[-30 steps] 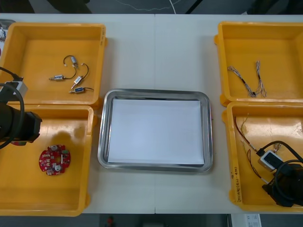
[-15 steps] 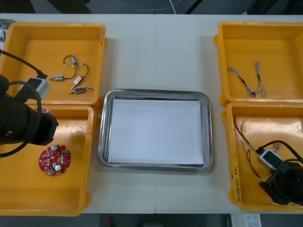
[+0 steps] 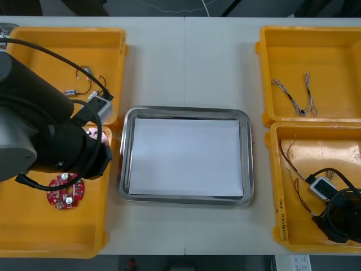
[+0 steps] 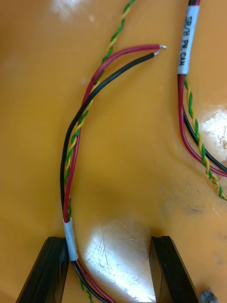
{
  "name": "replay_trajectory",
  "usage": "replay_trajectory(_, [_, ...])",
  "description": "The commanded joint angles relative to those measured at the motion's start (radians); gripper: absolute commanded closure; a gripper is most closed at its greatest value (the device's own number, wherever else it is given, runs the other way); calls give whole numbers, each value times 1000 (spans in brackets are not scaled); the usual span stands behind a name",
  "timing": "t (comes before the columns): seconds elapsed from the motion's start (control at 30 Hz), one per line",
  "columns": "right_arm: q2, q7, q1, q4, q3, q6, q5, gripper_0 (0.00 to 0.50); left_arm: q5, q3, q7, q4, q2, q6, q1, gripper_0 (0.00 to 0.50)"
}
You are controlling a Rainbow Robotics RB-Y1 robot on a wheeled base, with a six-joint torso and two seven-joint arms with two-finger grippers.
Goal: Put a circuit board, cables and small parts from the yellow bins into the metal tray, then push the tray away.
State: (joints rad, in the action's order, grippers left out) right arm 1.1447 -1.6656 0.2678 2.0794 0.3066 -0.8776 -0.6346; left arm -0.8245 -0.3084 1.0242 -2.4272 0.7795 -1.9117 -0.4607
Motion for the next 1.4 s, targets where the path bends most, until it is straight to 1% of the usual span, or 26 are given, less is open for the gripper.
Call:
replay_trajectory(0.03, [20,23,1,-28,25,-37,15,0,25,-101,-130,-13,-59,-3,-99,500])
replay_trajectory(0.17, [20,24,1,-25,25,-46,-5,0,41,-173,-142,22,-98,0,-150,499])
replay_trajectory(0.27, [20,24,1,-25,25,-52,-27,0,70,-232,-145,51,-124,13,-182,499])
replay_trajectory(0.3, [20,24,1,-24,25,-54,-30,35,84,-256,-147,65,-134,23,-193,499])
replay_trajectory(0.33, [20,24,1,-24,25,-55,-31,209,100,-281,-150,79,-143,36,-202,500])
replay_trajectory(0.37, [20,24,1,-24,25,-55,-33,317,108,-293,-151,88,-147,45,-205,499])
replay_trajectory(0.4, [20,26,1,-24,25,-58,-36,500,128,-317,-153,103,-157,66,-211,499])
replay_trajectory(0.53, [20,29,1,-21,25,-57,-43,500,186,-393,-158,166,-186,132,-223,498])
replay_trajectory(0.63, [20,32,-1,-13,19,-57,-39,500,211,-431,-162,206,-201,169,-227,499])
replay_trajectory(0.77, [20,33,-1,1,-12,-69,-31,500,223,-474,-168,250,-206,209,-228,498])
replay_trajectory(0.87, [18,33,-1,27,-63,-126,-34,500,234,-509,-174,286,-206,240,-228,498])
replay_trajectory(0.93, [20,29,-1,59,-118,-196,-50,500,243,-532,-179,309,-206,263,-228,500])
replay_trajectory(0.97, [20,29,-1,67,-133,-213,-56,500,245,-535,-181,313,-206,267,-228,499])
replay_trajectory(1.03, [20,27,-4,96,-187,-284,-89,500,254,-555,-185,335,-206,290,-228,499])
replay_trajectory(1.13, [18,24,-6,127,-245,-348,-135,500,263,-575,-185,362,-206,318,-228,499])
replay_trajectory(1.27, [13,23,-4,163,-314,-419,-185,500,281,-592,-187,369,-204,332,-227,499])
replay_trajectory(1.4, [-13,18,-4,203,-414,-518,-247,500,277,-595,-187,370,-197,332,-227,494])
